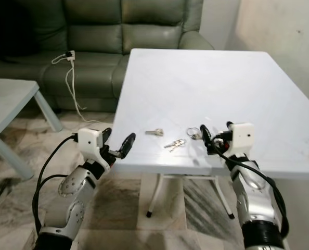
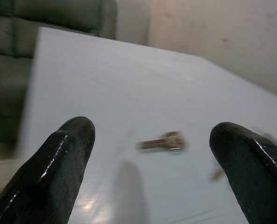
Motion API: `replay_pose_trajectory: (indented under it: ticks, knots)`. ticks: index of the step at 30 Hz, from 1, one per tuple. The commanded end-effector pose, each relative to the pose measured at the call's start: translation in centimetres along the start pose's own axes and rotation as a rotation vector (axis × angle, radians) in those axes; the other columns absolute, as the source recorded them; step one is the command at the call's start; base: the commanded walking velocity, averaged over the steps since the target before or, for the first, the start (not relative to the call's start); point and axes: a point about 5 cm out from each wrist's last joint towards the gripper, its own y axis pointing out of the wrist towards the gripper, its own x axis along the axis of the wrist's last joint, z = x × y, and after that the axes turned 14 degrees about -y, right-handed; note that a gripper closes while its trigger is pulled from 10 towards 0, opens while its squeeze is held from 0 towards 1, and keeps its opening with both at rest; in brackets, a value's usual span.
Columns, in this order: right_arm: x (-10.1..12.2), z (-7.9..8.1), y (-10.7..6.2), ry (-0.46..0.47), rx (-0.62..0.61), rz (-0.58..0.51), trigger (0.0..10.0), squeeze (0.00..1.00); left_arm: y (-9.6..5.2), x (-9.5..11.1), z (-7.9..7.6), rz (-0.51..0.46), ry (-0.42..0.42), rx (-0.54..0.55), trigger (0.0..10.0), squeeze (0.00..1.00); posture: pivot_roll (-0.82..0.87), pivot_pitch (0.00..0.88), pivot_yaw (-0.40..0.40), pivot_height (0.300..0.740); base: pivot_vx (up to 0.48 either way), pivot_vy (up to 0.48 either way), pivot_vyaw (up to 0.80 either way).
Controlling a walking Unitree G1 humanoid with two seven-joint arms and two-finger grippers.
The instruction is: Hang keys on a hook
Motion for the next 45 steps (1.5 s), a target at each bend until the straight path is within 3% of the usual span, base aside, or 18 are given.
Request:
replay_pose_trajectory:
  ticks: [1, 12, 24, 45]
  knots:
    - [0.4, -0.1, 0.1, 0.003, 0.006, -0.023, 10.0, 0.00, 0.0, 0.2, 0.0, 0.005, 0.015, 0.006, 10.0, 0.00, -0.04, 0.000, -0.034, 0.740, 0.000, 0.000, 0.00]
    - [0.4, -0.2, 0.0, -0.008, 0.010, -0.017, 10.0, 0.00, -0.1, 0.0, 0.1, 0.012, 0.040, 0.013, 10.0, 0.00, -0.04, 0.000, -0.040, 0.740, 0.000, 0.000, 0.00]
    - [-0.1, -0.5, -0.2, -0.037, 0.030, 0.013, 10.0, 0.00, -0.3, -0.7, -1.5, 0.050, 0.021, -0.088, 10.0, 0.00, -0.04, 0.000, -0.049, 0.740, 0.000, 0.000, 0.00]
    - [-1.6, -1.5, -0.5, -0.058, 0.000, 0.075, 10.0, 0.00, -0.6, -1.5, -2.7, 0.097, 0.031, -0.154, 10.0, 0.00, -0.04, 0.000, -0.050, 0.740, 0.000, 0.000, 0.00]
